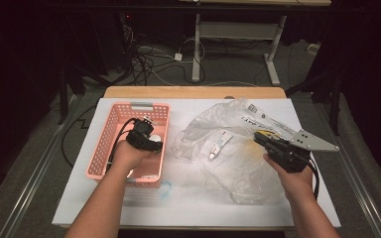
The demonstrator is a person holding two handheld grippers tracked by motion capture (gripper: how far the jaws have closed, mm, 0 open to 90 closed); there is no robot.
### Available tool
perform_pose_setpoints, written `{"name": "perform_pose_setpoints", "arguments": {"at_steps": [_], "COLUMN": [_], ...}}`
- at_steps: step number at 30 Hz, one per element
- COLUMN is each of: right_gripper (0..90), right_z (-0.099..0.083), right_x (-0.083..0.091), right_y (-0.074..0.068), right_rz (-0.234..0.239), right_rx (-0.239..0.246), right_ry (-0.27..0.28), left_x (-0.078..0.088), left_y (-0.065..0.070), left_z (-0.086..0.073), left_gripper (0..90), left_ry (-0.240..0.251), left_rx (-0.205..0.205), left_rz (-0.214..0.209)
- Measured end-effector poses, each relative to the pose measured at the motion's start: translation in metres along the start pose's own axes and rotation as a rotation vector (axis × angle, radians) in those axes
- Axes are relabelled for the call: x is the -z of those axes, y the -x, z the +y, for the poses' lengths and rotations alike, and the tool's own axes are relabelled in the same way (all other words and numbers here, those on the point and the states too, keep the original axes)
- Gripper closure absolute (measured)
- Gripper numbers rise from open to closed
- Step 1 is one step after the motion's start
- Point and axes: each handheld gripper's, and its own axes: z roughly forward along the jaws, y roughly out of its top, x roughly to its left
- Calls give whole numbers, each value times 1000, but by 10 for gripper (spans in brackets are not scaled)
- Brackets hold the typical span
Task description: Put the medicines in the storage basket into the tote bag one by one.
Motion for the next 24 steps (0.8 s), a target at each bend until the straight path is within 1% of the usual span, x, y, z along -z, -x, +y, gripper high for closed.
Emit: {"name": "perform_pose_setpoints", "arguments": {"at_steps": [1,4,8,11,17,22,24], "right_gripper": [900,900,900,900,900,900,900], "right_z": [1,1,1,1,1,1,1], "right_x": [1,2,2,3,3,3,2], "right_y": [0,1,1,0,0,1,0], "right_rz": [-2,-8,-7,-7,-8,-9,-10], "right_rx": [-7,-8,-8,-3,-3,-2,-8], "right_ry": [5,7,5,6,8,4,3], "left_x": [1,5,12,17,27,32,35], "left_y": [0,0,1,3,5,6,6], "left_z": [0,-1,-2,-4,-10,-15,-18], "left_gripper": [488,488,488,488,488,488,487], "left_ry": [3,24,30,36,73,98,116], "left_rx": [-1,1,5,-2,-5,2,9], "left_rz": [0,4,2,10,12,10,8]}}
